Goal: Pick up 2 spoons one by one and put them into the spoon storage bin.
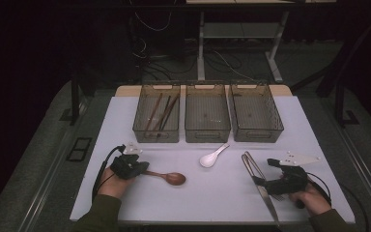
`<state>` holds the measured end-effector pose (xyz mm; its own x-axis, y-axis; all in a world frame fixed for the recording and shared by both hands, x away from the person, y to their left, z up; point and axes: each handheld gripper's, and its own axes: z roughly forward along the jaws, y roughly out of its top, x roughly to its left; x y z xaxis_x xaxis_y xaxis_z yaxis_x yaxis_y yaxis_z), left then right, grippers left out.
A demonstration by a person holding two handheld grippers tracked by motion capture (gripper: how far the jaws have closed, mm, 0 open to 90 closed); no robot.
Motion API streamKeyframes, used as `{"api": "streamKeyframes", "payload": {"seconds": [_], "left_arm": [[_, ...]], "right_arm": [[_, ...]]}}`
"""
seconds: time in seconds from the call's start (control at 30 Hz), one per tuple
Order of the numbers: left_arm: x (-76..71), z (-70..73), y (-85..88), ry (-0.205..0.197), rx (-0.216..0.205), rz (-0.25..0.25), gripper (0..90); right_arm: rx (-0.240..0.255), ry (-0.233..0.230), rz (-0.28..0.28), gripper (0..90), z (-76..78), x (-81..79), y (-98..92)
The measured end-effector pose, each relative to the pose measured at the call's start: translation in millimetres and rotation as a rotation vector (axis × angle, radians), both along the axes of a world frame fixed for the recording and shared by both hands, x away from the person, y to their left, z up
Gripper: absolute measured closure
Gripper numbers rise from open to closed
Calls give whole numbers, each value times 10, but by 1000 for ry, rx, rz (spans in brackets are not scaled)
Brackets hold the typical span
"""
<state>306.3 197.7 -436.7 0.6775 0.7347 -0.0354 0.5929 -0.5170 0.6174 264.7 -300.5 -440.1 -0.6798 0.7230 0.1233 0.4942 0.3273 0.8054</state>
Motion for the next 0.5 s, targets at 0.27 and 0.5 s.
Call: {"api": "streamKeyframes", "payload": {"seconds": [0.27, 0.5], "left_arm": [[-94, 5, 81, 7, -10, 10, 890], [-99, 85, 64, -25, -144, -6, 832]], "right_arm": [[-3, -1, 1, 98, -1, -1, 5], [-3, 0, 1, 98, -2, 0, 6]]}}
